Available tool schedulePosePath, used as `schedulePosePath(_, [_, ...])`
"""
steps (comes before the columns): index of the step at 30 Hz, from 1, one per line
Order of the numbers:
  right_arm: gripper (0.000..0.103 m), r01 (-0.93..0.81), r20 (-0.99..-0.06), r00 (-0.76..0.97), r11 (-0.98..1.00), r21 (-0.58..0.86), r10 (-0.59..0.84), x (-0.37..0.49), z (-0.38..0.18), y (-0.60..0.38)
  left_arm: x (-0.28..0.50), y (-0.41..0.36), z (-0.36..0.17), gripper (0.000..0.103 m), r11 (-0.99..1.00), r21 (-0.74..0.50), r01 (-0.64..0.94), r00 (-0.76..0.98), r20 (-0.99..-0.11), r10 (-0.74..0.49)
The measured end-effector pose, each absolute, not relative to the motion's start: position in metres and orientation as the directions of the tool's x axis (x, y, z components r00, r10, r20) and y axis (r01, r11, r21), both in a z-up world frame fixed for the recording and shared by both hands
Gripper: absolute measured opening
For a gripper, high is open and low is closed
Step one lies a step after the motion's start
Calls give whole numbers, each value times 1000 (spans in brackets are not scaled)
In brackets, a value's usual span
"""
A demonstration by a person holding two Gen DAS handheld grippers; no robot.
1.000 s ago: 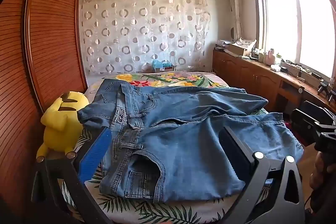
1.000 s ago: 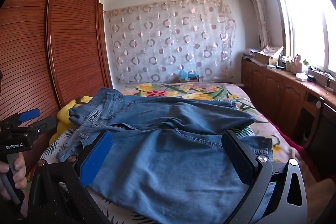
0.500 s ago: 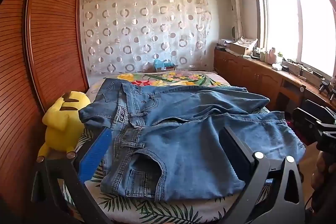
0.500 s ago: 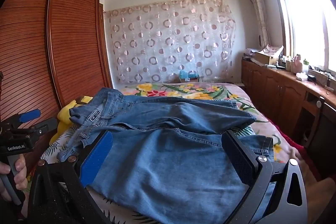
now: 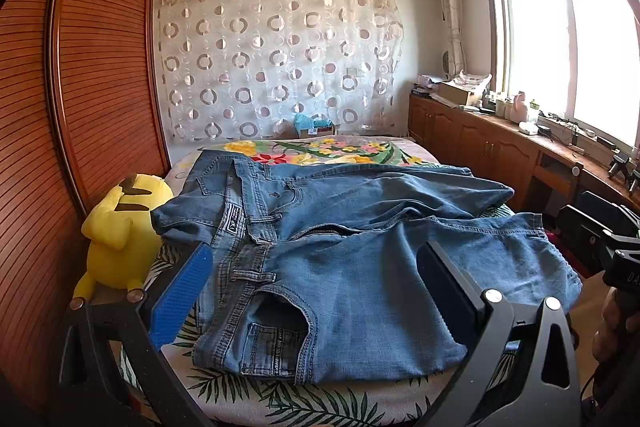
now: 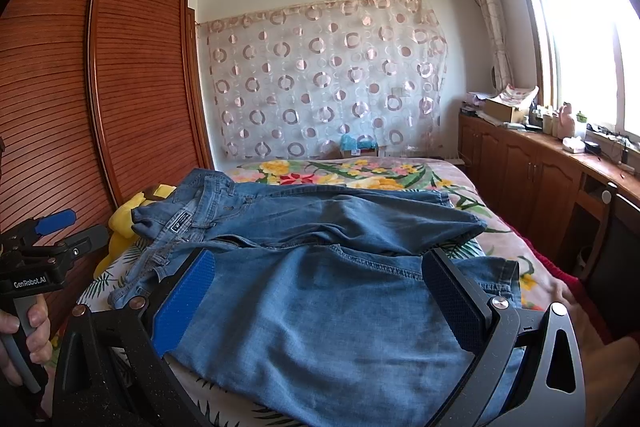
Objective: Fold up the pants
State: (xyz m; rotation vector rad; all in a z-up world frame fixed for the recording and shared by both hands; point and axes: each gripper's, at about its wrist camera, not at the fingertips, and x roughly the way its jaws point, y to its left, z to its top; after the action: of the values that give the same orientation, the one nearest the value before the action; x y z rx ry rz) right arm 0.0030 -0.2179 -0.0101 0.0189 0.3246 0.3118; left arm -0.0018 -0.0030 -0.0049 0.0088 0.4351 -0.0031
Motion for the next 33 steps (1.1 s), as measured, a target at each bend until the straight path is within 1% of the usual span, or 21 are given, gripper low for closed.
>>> schedulePosePath(33, [103,-295,-311,901,953,72,303,4,-11,-220,-2,-3,-4,102,1000,9,4,908,-419,0])
